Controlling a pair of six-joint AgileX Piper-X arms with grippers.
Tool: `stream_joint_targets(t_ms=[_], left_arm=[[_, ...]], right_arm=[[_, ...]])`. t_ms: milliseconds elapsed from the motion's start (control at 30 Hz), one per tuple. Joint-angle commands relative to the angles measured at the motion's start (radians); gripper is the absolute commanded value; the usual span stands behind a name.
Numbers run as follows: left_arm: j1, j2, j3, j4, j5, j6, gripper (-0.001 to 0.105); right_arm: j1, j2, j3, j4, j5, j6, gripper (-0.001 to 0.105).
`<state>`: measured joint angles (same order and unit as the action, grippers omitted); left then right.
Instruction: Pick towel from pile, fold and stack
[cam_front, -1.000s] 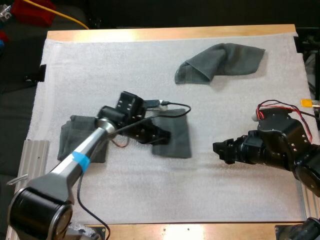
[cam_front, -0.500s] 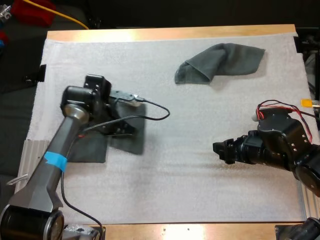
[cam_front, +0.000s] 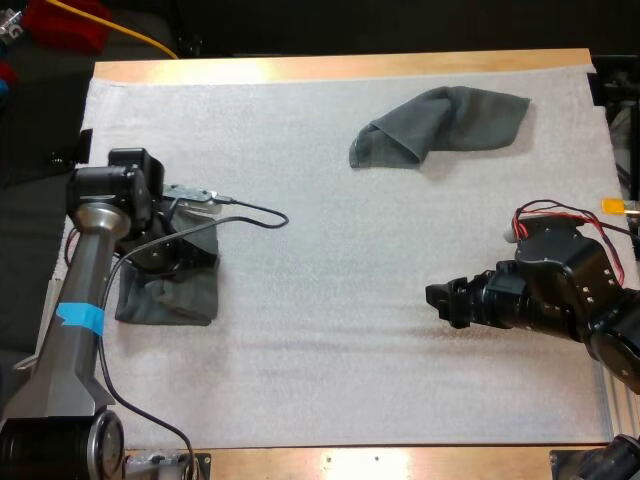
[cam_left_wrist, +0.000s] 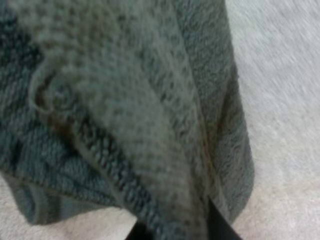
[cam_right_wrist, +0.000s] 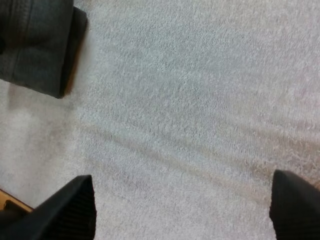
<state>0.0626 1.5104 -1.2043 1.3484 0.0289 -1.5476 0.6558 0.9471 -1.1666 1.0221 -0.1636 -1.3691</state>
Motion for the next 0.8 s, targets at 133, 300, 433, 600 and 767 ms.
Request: stream_joint_targets(t_ms=[133,300,433,600,767], left_arm=[[0.019,-0.013,-0.004,-0.024,-0.011,0.014,0.004],[0.019,0.012,-0.004,-0.03,-0.011,0.027,0.004],[0.019,0.04,-0.004,-0.03,-0.036,0.027,0.004],[0.019,0.065,-0.004,-0.039,-0.133,0.027,0.004],[0.019,0.086,-0.004,-0.04,-0.176,0.027,0.005]], right_arm=[[0.001,-0.01,-0.006,-0.001,-0.008,-0.003,0.07],[0.001,-0.01,-0.006,-0.001,-0.019,-0.003,0.07],[0.001,-0.01,-0.006,-0.001,-0.024,-0.003,0.07],[0.001,-0.01,-0.006,-0.001,-0.044,-0.003,0.07],[0.001,-0.01,-0.006,-0.041,-0.114,-0.002,0.07]])
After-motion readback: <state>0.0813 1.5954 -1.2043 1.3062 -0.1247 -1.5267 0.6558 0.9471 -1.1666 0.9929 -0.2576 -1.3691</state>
